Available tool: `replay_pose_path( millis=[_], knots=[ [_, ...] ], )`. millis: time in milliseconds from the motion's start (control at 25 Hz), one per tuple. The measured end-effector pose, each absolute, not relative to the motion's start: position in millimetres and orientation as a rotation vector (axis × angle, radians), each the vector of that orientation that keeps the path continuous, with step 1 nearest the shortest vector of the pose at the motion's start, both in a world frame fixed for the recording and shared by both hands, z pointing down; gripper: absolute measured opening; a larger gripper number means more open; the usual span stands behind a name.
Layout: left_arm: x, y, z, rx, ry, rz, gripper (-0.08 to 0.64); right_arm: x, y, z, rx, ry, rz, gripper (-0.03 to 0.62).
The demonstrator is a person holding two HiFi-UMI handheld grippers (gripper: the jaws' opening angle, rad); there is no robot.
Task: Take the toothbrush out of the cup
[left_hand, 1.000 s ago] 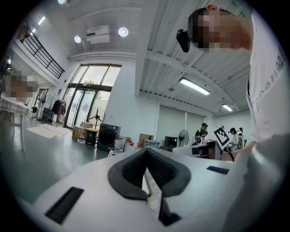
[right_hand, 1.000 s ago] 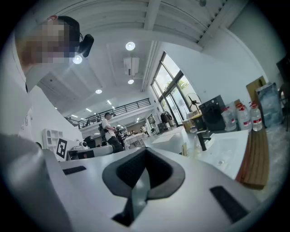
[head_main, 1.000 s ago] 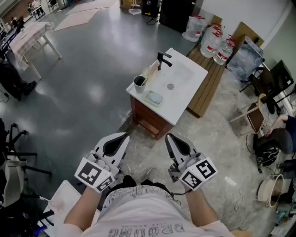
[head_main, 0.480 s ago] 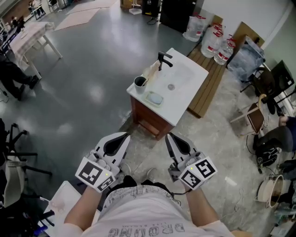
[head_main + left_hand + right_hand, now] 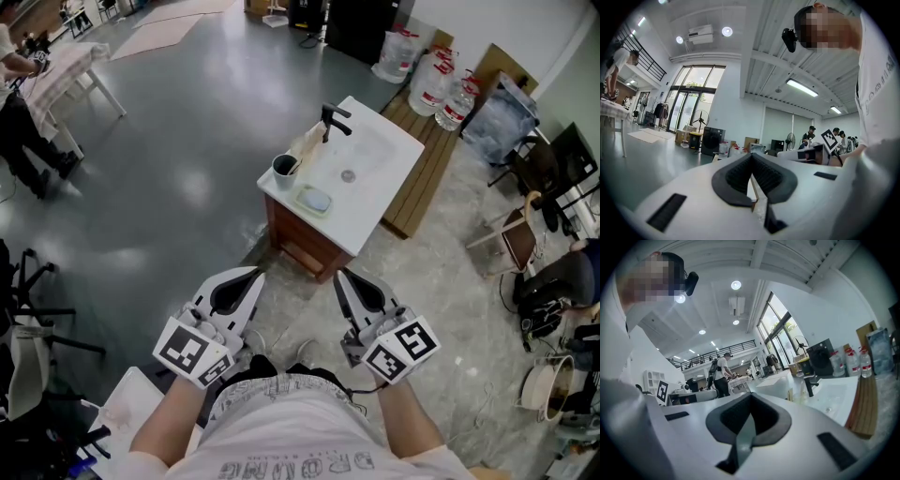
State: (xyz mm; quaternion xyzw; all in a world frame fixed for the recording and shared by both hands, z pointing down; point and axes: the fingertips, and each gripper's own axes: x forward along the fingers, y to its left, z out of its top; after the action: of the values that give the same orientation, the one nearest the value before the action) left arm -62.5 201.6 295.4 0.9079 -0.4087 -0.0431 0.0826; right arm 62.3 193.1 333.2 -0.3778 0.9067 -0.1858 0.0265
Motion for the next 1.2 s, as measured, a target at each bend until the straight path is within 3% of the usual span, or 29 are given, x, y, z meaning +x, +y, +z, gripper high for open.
replay_pose_path(
  millis=[1200],
  knots=[
    [-64.6, 196.4, 295.6, 2.717, -1.259, -0.101, 0.021, 55.7, 189.1, 330.7, -1.16, 2.839, -0.556, 0.018]
  ],
)
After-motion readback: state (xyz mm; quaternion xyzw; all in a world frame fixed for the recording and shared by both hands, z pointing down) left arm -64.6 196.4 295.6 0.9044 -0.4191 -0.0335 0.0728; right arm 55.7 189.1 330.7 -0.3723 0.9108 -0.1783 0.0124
